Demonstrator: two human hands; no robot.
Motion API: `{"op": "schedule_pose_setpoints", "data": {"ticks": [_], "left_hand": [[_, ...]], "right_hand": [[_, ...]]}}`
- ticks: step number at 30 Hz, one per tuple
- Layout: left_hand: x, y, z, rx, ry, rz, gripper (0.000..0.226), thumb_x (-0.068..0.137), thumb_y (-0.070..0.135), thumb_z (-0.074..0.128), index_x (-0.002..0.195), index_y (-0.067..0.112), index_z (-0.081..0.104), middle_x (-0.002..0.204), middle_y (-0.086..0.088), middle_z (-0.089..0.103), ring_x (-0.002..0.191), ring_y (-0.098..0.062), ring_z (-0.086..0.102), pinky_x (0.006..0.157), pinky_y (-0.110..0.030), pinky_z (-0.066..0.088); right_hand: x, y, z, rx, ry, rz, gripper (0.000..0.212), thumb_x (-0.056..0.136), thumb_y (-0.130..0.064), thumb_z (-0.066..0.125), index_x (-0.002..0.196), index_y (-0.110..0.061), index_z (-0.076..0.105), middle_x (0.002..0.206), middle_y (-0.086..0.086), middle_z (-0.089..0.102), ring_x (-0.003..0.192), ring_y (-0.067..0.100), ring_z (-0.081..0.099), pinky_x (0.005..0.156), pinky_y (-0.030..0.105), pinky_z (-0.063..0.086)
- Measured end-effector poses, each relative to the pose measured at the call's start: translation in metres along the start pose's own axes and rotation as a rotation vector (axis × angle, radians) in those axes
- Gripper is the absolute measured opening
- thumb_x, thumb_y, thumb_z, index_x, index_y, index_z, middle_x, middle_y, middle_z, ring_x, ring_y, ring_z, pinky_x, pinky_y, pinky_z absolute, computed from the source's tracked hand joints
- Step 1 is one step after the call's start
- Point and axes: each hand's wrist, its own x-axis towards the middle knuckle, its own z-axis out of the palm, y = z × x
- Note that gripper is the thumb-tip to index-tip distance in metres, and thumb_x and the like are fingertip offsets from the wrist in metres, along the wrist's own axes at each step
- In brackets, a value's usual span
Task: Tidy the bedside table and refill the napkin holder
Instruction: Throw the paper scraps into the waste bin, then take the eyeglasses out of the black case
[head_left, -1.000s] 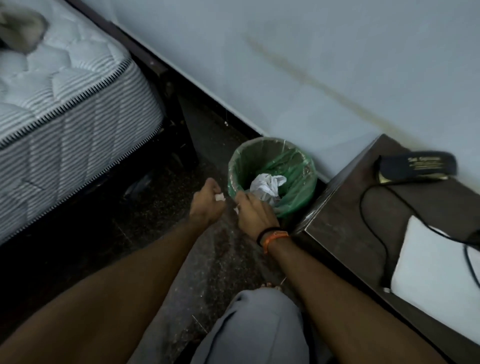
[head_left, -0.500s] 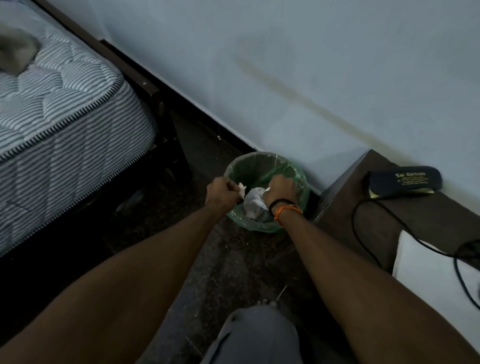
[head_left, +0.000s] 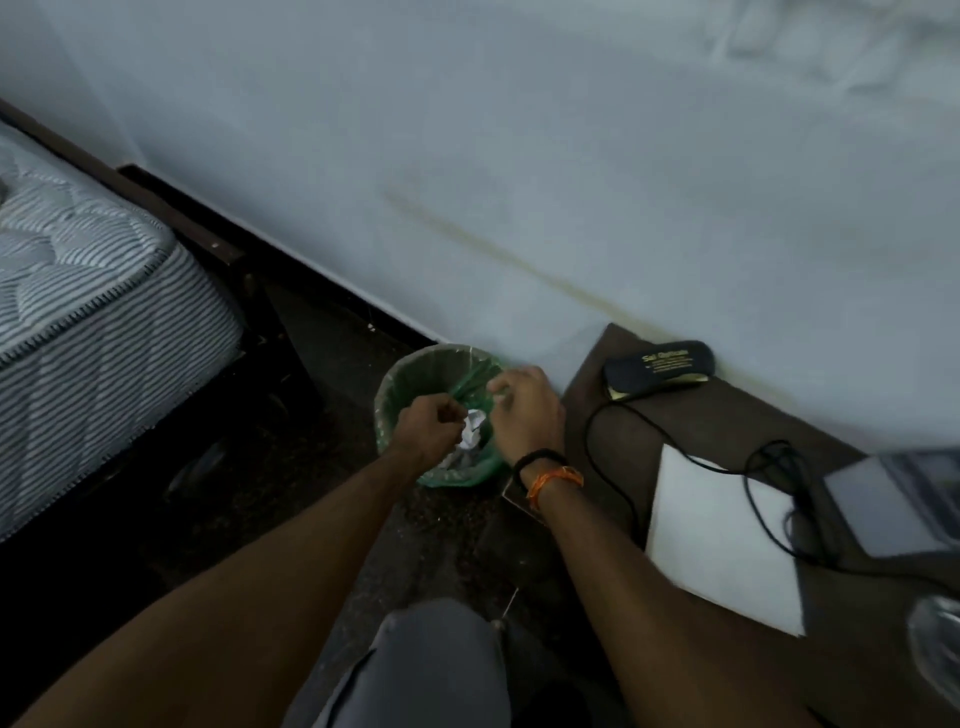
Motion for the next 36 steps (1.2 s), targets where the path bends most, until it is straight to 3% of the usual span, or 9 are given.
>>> {"op": "schedule_pose_setpoints", "data": {"ticks": [5, 10, 13, 16, 22, 27, 31, 36], "left_hand": [[-0.036, 0.053, 0.027, -0.002, -0.003, 0.090, 0.008, 0.070, 0.026, 0.064, 0.076, 0.022, 0.069, 0.078, -0.003, 0.074, 0.077, -0.024, 0.071, 0.073, -0.042, 0.060], [-0.070, 0.112, 0.055, 0.007, -0.054, 0.193, 0.009, 0.074, 0.014, 0.062, 0.070, 0.021, 0.064, 0.076, -0.007, 0.070, 0.078, -0.031, 0.069, 0.070, -0.035, 0.058], [-0.082, 0.135, 0.077, -0.007, -0.091, 0.273, 0.015, 0.079, 0.001, 0.062, 0.076, 0.015, 0.063, 0.074, -0.008, 0.064, 0.077, -0.033, 0.067, 0.067, -0.029, 0.055], [-0.100, 0.157, 0.100, 0.023, -0.119, 0.340, 0.011, 0.073, 0.014, 0.062, 0.071, 0.025, 0.063, 0.072, 0.004, 0.068, 0.078, -0.026, 0.070, 0.075, -0.041, 0.058], [-0.110, 0.185, 0.161, 0.138, -0.111, 0.445, 0.016, 0.090, 0.010, 0.059, 0.078, 0.020, 0.057, 0.081, 0.008, 0.060, 0.084, -0.016, 0.060, 0.075, -0.023, 0.043], [-0.083, 0.205, 0.178, 0.135, 0.076, 0.518, 0.012, 0.079, 0.006, 0.052, 0.084, 0.009, 0.062, 0.088, -0.007, 0.066, 0.085, -0.027, 0.062, 0.075, -0.040, 0.052], [-0.055, 0.207, 0.168, 0.178, 0.295, 0.476, 0.034, 0.070, 0.009, 0.068, 0.102, 0.009, 0.059, 0.112, -0.014, 0.055, 0.102, -0.032, 0.052, 0.088, -0.044, 0.047], [-0.021, 0.184, 0.162, 0.228, 0.223, 0.390, 0.072, 0.061, 0.027, 0.088, 0.119, 0.009, 0.049, 0.129, -0.015, 0.047, 0.112, -0.033, 0.052, 0.095, -0.046, 0.048]], "right_hand": [[-0.036, 0.023, -0.059, 0.062, 0.144, -0.096, 0.029, 0.084, -0.009, 0.039, 0.091, -0.012, 0.067, 0.116, 0.004, 0.057, 0.091, 0.027, 0.063, 0.084, 0.043, 0.055], [-0.061, 0.050, -0.124, 0.065, 0.211, 0.028, 0.028, 0.080, -0.001, 0.043, 0.085, -0.015, 0.067, 0.102, 0.001, 0.061, 0.084, 0.022, 0.064, 0.078, 0.041, 0.056], [-0.079, 0.079, -0.157, 0.050, 0.268, 0.090, 0.026, 0.081, -0.001, 0.048, 0.082, -0.016, 0.068, 0.097, 0.002, 0.064, 0.085, 0.022, 0.064, 0.078, 0.038, 0.055], [-0.096, 0.111, -0.180, 0.047, 0.332, 0.160, 0.023, 0.083, 0.000, 0.054, 0.084, -0.014, 0.072, 0.096, 0.004, 0.068, 0.090, 0.024, 0.064, 0.082, 0.034, 0.052], [-0.116, 0.168, -0.207, 0.033, 0.467, 0.280, 0.019, 0.082, 0.001, 0.059, 0.086, -0.012, 0.073, 0.095, 0.006, 0.071, 0.087, 0.026, 0.066, 0.074, 0.029, 0.049], [-0.118, 0.203, -0.223, -0.122, 0.452, 0.320, 0.018, 0.086, -0.004, 0.055, 0.090, -0.013, 0.070, 0.093, 0.008, 0.065, 0.083, 0.029, 0.063, 0.065, 0.029, 0.042], [-0.102, 0.218, -0.221, -0.205, 0.391, 0.298, 0.017, 0.086, -0.008, 0.057, 0.098, -0.013, 0.068, 0.097, 0.010, 0.063, 0.086, 0.031, 0.062, 0.068, 0.034, 0.047], [-0.082, 0.220, -0.215, -0.324, 0.335, 0.314, 0.027, 0.086, -0.016, 0.062, 0.113, -0.014, 0.064, 0.104, 0.011, 0.062, 0.095, 0.030, 0.060, 0.071, 0.037, 0.050]]}}
